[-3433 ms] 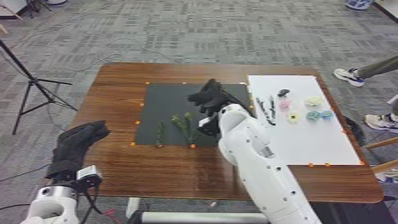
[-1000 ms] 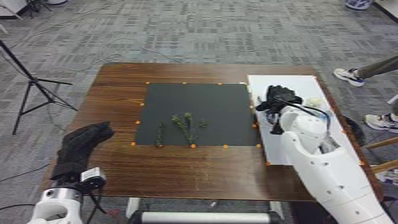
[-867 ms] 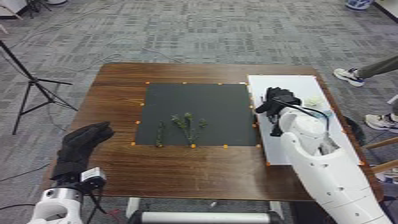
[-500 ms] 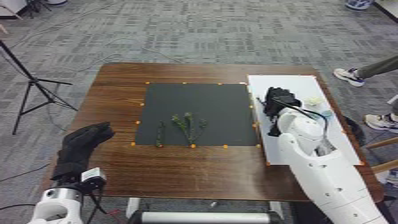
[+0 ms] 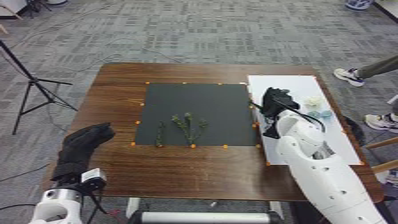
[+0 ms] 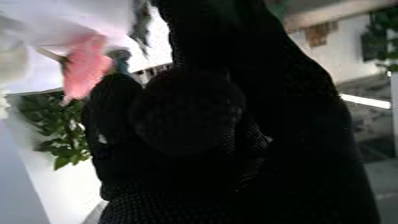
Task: Arrange flowers
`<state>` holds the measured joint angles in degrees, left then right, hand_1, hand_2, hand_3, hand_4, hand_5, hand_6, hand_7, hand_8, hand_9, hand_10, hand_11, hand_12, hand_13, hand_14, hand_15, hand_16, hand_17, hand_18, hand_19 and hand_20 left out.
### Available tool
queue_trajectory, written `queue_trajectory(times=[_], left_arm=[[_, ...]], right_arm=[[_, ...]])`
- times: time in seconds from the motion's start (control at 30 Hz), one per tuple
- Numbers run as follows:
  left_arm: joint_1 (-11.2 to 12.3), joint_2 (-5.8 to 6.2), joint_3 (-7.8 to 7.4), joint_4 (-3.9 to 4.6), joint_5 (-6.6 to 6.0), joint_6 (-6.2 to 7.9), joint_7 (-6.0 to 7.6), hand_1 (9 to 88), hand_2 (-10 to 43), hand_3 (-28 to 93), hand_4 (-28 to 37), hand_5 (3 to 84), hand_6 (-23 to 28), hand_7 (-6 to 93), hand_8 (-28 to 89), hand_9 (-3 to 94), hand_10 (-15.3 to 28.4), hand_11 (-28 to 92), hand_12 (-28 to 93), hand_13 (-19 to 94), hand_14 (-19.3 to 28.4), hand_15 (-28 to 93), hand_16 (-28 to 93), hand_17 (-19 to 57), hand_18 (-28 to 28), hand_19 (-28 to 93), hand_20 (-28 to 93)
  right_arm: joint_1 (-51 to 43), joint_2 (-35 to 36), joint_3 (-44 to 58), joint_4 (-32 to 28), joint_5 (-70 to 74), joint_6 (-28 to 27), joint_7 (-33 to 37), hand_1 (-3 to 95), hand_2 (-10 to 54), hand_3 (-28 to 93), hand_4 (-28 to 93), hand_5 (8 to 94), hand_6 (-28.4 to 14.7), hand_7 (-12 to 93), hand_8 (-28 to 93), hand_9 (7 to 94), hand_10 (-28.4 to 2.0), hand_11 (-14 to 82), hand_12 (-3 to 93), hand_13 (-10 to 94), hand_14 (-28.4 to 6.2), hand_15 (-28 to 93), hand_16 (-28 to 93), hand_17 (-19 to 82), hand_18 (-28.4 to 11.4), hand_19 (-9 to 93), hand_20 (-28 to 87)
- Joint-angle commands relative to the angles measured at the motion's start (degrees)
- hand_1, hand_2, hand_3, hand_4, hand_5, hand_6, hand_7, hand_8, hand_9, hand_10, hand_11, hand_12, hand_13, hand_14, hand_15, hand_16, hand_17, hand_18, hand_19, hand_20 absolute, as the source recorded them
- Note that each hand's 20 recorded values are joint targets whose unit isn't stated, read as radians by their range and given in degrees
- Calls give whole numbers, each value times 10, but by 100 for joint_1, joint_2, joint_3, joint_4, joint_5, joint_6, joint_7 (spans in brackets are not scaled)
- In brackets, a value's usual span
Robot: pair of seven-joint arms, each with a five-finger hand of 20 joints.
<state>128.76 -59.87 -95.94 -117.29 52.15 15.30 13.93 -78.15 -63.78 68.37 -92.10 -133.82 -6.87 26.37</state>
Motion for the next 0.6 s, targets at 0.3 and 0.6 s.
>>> queue_trajectory(times=[0.3, 0.6], left_arm=[[92, 78, -105, -75, 6, -140, -160, 340, 0, 711, -115, 569, 28, 198, -74, 558, 137, 233, 138, 459, 174, 260, -10, 110, 113, 123, 228], [109, 98, -140, -92, 12, -192, -150, 338, -1, 711, -114, 568, 27, 198, -74, 558, 138, 232, 138, 458, 174, 260, -10, 111, 113, 123, 228]], right_arm=[[-417, -201, 93, -1559, 278, 108, 148, 644, -95, 586, -129, 728, -20, 360, 212, 937, -82, 174, 452, 937, 7, 595, 265, 682, -99, 932, 488], [-758, -557, -205, -1733, 211, -54, 117, 644, -95, 589, -131, 729, -21, 362, 212, 937, -83, 174, 451, 937, 5, 596, 263, 682, -97, 932, 487]])
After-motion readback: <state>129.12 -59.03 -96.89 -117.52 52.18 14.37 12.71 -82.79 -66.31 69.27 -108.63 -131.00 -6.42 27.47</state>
